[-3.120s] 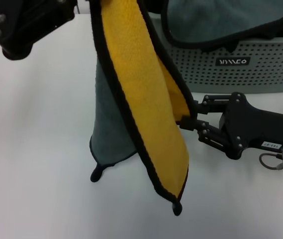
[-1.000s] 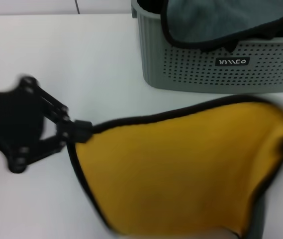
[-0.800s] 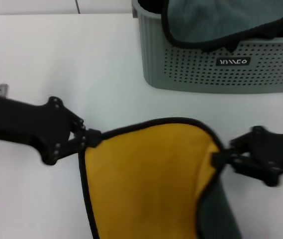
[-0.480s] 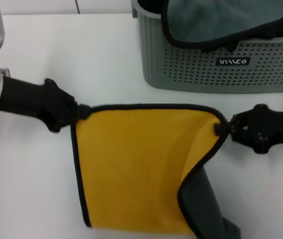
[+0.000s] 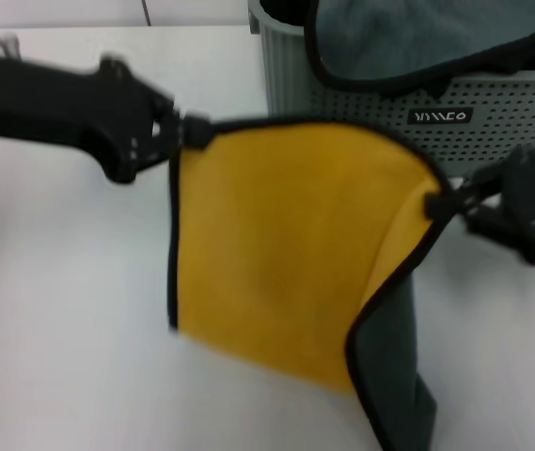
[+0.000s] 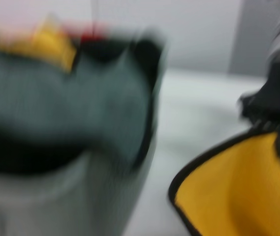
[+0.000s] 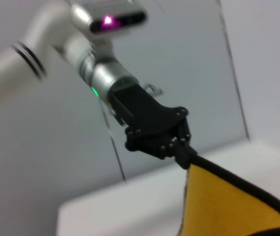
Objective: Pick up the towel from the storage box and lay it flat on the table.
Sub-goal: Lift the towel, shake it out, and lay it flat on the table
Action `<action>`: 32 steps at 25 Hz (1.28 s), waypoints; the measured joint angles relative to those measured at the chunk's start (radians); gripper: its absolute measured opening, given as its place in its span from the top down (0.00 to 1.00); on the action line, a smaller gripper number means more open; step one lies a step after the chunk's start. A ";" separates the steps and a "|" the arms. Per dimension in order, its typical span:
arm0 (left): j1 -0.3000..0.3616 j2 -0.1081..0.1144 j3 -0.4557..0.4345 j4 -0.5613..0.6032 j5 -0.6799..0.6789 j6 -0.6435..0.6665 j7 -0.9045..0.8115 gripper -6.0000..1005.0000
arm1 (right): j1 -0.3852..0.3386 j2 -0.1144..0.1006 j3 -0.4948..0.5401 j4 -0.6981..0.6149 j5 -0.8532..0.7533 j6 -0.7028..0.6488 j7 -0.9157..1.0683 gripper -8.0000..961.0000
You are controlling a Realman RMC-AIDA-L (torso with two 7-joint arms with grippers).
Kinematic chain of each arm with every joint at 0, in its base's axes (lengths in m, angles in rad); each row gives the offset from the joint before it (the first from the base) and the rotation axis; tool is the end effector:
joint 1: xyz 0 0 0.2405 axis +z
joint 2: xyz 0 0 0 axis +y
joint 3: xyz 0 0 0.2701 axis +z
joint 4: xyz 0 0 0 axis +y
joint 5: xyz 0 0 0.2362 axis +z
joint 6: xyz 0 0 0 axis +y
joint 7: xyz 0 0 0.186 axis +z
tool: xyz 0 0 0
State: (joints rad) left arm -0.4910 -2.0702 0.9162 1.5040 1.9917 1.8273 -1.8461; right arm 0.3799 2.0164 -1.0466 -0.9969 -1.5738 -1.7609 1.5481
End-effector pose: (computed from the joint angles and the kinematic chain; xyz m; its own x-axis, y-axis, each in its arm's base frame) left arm -0.1520 0.3599 0.0538 0.9642 0.0865 0.2507 0.1414 -0.9674 -0.2102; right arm 0.2007 0.3357 0.0103 0.7763 -0.1779 -0.6048 -0.2296 -0.9733 -0.0084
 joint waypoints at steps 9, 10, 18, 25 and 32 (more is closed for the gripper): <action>-0.063 0.015 -0.039 0.156 -0.096 -0.020 -0.034 0.96 | -0.030 -0.012 0.238 -0.216 0.125 -0.064 0.015 0.92; -0.081 0.015 -0.042 0.153 -0.092 -0.039 -0.035 0.96 | -0.018 -0.013 0.264 -0.220 0.125 -0.070 0.014 0.92; -0.057 0.031 -0.048 0.170 -0.140 0.056 -0.102 0.96 | -0.021 -0.003 0.240 -0.234 0.094 -0.232 0.099 0.91; 0.068 0.093 -0.047 0.363 -0.300 0.167 -0.266 0.95 | -0.047 -0.005 0.239 -0.344 0.236 -0.349 0.252 0.91; 0.069 0.050 0.083 0.162 -0.023 0.147 -0.257 0.95 | 0.068 -0.011 0.093 0.006 -0.086 -0.209 0.178 0.90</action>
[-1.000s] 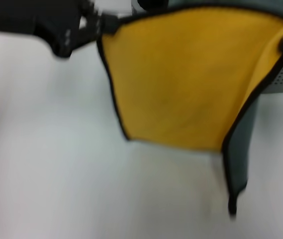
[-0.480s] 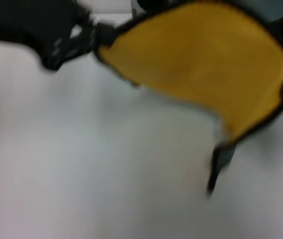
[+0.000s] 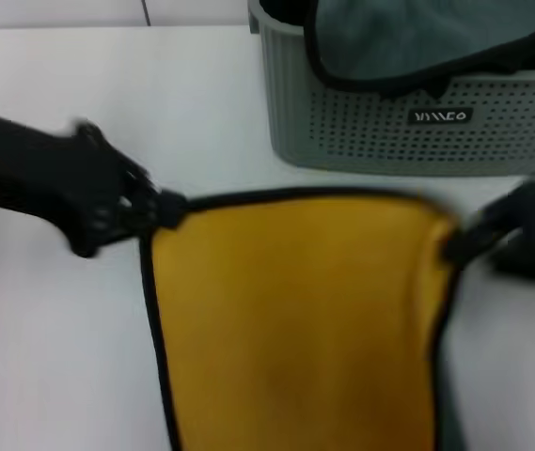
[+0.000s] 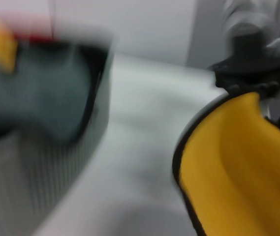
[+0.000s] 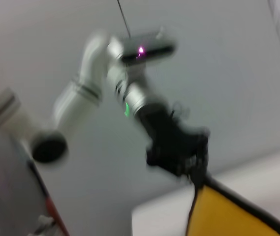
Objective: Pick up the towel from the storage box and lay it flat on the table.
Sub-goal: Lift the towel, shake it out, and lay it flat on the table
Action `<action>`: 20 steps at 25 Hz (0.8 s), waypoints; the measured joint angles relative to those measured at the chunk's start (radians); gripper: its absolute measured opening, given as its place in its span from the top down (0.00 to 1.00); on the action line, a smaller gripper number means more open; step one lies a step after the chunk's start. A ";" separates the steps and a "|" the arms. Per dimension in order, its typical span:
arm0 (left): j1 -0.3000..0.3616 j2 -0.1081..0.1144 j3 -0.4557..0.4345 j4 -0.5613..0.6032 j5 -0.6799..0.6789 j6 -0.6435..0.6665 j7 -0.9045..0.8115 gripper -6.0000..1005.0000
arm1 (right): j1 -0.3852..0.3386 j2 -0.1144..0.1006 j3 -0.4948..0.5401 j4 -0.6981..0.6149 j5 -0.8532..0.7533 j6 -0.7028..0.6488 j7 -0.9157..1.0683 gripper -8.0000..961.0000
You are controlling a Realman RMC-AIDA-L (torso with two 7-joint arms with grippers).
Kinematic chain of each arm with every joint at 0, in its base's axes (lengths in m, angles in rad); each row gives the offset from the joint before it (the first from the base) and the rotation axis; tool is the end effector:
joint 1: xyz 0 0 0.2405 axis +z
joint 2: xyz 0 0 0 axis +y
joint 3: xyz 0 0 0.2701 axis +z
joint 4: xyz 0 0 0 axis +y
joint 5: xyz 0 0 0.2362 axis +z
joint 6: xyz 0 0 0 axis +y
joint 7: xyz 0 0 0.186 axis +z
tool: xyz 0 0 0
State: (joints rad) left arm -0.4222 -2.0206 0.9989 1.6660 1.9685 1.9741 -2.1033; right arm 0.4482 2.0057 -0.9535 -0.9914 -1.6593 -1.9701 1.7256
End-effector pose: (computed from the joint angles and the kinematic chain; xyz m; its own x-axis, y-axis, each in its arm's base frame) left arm -0.1538 0.3182 0.0639 0.9617 0.2406 0.1312 0.2542 -0.9621 -0.0985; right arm 0.1916 0.3183 0.0250 0.7758 -0.3139 -0.5474 -0.2408 -0.9491 0.2030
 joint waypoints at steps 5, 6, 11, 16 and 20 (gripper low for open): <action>-0.111 -0.053 -0.041 -0.354 0.325 -0.130 0.116 0.95 | 0.101 0.015 -0.042 0.225 -0.183 0.184 -0.078 0.90; -0.124 -0.049 -0.044 -0.389 0.348 -0.153 0.118 0.95 | 0.103 0.014 -0.046 0.223 -0.186 0.202 -0.075 0.90; -0.148 -0.037 -0.051 -0.421 0.368 -0.201 0.122 0.95 | 0.079 0.011 -0.045 0.171 -0.185 0.242 -0.054 0.89; -0.169 -0.032 -0.051 -0.423 0.408 -0.253 0.112 0.94 | 0.046 0.013 -0.046 0.123 -0.189 0.287 -0.051 0.89; -0.191 -0.034 -0.048 -0.435 0.466 -0.298 0.110 0.94 | 0.033 0.009 -0.048 0.110 -0.199 0.329 -0.059 0.88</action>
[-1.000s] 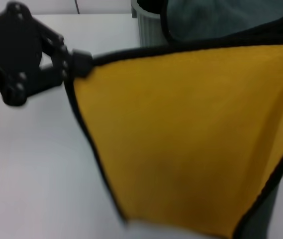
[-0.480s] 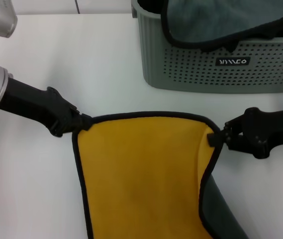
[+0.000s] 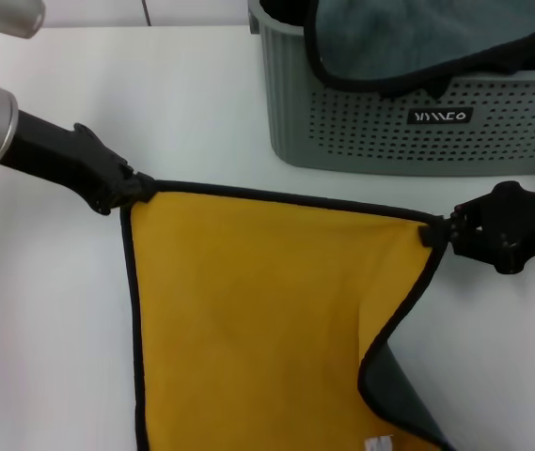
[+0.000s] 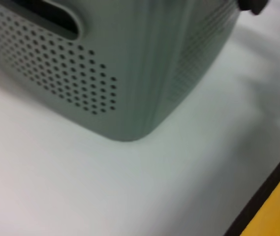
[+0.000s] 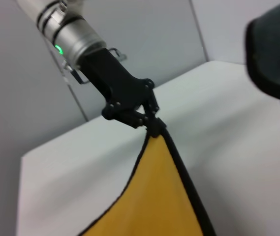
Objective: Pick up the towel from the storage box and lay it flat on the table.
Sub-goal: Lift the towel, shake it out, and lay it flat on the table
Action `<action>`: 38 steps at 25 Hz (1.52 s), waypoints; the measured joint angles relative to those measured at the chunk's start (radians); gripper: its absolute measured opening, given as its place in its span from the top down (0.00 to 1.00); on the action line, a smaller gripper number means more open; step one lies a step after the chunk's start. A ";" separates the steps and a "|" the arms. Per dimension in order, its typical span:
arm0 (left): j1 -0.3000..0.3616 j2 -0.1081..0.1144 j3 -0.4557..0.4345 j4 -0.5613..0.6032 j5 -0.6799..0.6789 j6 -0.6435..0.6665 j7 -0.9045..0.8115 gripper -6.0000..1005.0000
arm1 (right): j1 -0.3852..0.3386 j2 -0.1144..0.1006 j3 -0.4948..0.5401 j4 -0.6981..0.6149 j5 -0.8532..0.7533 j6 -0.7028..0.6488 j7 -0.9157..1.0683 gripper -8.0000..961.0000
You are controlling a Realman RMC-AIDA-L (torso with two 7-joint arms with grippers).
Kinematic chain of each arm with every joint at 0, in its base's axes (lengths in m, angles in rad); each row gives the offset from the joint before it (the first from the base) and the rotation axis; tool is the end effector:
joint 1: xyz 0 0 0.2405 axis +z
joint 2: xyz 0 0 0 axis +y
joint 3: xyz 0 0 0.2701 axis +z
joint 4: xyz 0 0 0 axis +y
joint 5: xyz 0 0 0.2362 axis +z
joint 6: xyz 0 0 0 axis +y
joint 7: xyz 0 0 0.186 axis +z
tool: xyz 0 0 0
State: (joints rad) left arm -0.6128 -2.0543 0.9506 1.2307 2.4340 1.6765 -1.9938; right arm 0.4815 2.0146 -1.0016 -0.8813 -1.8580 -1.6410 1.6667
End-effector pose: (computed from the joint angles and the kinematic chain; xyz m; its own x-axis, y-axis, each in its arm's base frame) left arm -0.2277 0.4020 0.0141 0.8890 0.4559 -0.0434 0.4286 -0.8617 -0.2716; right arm 0.2352 0.3629 -0.0217 0.8300 -0.3878 -0.4010 -0.4232 -0.9060 0.0002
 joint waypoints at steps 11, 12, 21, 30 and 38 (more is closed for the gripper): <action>-0.057 -0.011 0.056 -0.025 0.051 -0.076 0.019 0.94 | 0.058 -0.017 -0.009 -0.111 -0.098 0.065 -0.084 0.87; -0.063 -0.011 0.059 -0.031 0.051 -0.080 0.019 0.94 | 0.077 -0.013 -0.011 -0.131 -0.134 0.065 -0.087 0.87; -0.084 -0.010 0.060 -0.062 0.052 -0.090 0.020 0.93 | 0.205 -0.002 -0.140 -0.243 -0.339 0.084 -0.088 0.87; -0.085 -0.014 0.060 -0.063 0.045 -0.099 0.014 0.93 | 0.261 0.002 -0.306 -0.392 -0.484 0.098 -0.071 0.86; -0.085 -0.022 0.057 -0.066 0.042 -0.110 0.016 0.92 | 0.282 0.009 -0.446 -0.465 -0.551 0.139 -0.055 0.85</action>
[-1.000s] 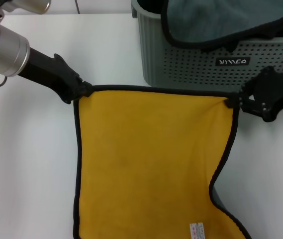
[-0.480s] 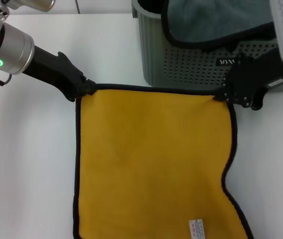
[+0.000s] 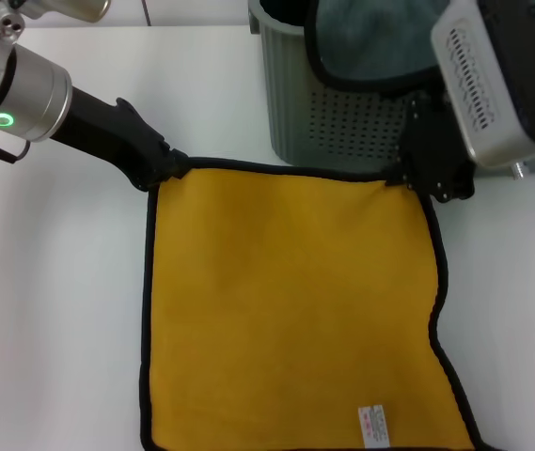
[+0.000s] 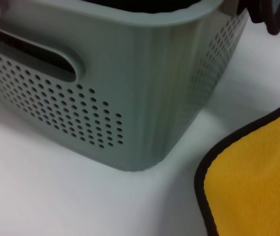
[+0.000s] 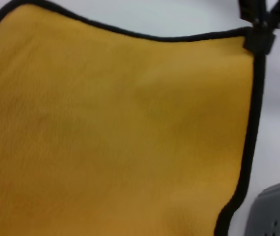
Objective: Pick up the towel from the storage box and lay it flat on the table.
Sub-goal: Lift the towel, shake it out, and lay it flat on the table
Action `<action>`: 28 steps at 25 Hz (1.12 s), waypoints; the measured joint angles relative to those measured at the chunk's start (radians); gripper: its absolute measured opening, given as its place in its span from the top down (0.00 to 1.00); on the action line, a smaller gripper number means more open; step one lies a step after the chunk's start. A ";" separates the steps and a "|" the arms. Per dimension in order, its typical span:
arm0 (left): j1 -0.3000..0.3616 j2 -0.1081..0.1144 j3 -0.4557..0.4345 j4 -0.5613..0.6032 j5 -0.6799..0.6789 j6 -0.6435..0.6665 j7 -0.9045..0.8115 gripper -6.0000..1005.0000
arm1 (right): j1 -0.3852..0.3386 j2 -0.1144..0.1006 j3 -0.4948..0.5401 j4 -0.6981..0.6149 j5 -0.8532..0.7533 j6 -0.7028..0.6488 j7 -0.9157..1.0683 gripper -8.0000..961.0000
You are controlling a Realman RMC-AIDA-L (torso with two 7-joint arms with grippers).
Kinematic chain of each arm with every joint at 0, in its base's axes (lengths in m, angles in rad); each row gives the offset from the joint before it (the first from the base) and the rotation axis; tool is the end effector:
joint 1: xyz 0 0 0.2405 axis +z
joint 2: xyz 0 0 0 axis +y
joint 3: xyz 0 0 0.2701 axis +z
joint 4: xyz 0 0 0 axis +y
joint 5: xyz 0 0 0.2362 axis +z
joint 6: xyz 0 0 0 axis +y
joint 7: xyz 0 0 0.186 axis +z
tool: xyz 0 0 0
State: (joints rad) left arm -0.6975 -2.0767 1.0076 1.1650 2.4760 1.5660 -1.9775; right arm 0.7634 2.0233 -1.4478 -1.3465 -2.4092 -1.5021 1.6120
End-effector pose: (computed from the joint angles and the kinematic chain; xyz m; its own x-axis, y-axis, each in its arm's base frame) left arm -0.2033 0.4270 -0.0111 0.9221 0.3782 -0.0814 0.3394 -0.8919 -0.2989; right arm 0.1122 0.4197 -0.0480 0.8362 0.4146 0.3589 0.4729 -0.8766 -0.0891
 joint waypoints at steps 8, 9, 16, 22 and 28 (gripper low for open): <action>0.000 0.000 -0.001 -0.005 0.000 -0.060 0.003 0.92 | -0.033 0.003 -0.122 -0.003 -0.069 0.116 0.027 0.84; 0.000 0.000 0.001 -0.007 0.000 -0.064 0.003 0.92 | -0.043 0.003 -0.135 -0.003 -0.072 0.138 0.027 0.84; -0.011 0.006 0.003 -0.039 0.003 -0.071 0.005 0.92 | -0.058 0.005 -0.150 -0.003 -0.074 0.180 0.040 0.84; -0.009 0.006 0.001 -0.044 0.006 -0.079 0.006 0.92 | -0.059 0.004 -0.152 -0.003 -0.075 0.187 0.043 0.83; -0.004 0.002 -0.006 -0.052 0.001 -0.088 -0.013 0.91 | -0.067 0.005 -0.177 -0.016 -0.082 0.182 0.067 0.83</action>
State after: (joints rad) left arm -0.7014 -2.0745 1.0017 1.1129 2.4768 1.4782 -1.9902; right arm 0.6963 2.0278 -1.6250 -1.3627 -2.4914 -1.3204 1.6788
